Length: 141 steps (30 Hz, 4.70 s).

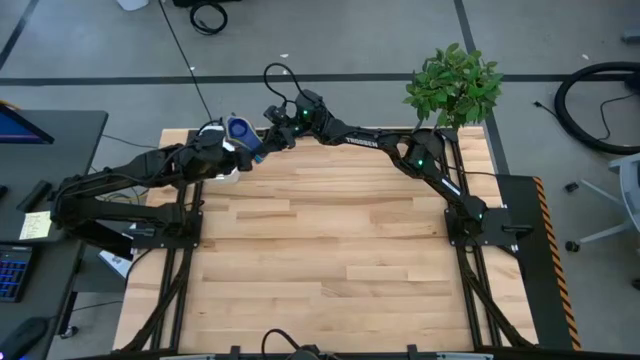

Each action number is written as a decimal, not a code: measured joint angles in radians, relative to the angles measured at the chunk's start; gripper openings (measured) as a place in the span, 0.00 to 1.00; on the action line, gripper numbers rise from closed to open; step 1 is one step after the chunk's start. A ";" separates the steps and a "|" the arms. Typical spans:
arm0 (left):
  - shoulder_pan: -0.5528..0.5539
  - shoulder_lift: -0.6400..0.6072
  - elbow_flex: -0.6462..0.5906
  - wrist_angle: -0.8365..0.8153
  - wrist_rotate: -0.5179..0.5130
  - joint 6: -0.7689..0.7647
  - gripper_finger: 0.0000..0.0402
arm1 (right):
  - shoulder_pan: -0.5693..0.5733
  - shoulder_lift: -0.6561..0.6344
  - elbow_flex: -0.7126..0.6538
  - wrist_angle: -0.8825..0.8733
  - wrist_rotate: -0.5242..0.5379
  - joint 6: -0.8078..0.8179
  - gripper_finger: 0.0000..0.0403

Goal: Nest measuring cups in basket
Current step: Put the stacked of measuring cups into the white bin

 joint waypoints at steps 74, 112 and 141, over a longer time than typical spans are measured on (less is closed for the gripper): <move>0.004 0.170 0.000 0.197 -0.165 -0.035 0.55 | -0.007 0.000 -0.001 0.019 -0.128 0.032 0.22; 0.108 0.168 0.002 0.273 0.030 0.186 0.30 | -0.014 0.000 -0.001 0.120 -0.186 0.062 0.22; 0.179 0.166 0.001 0.252 0.131 0.292 0.30 | -0.014 0.000 -0.001 0.115 -0.148 0.063 0.22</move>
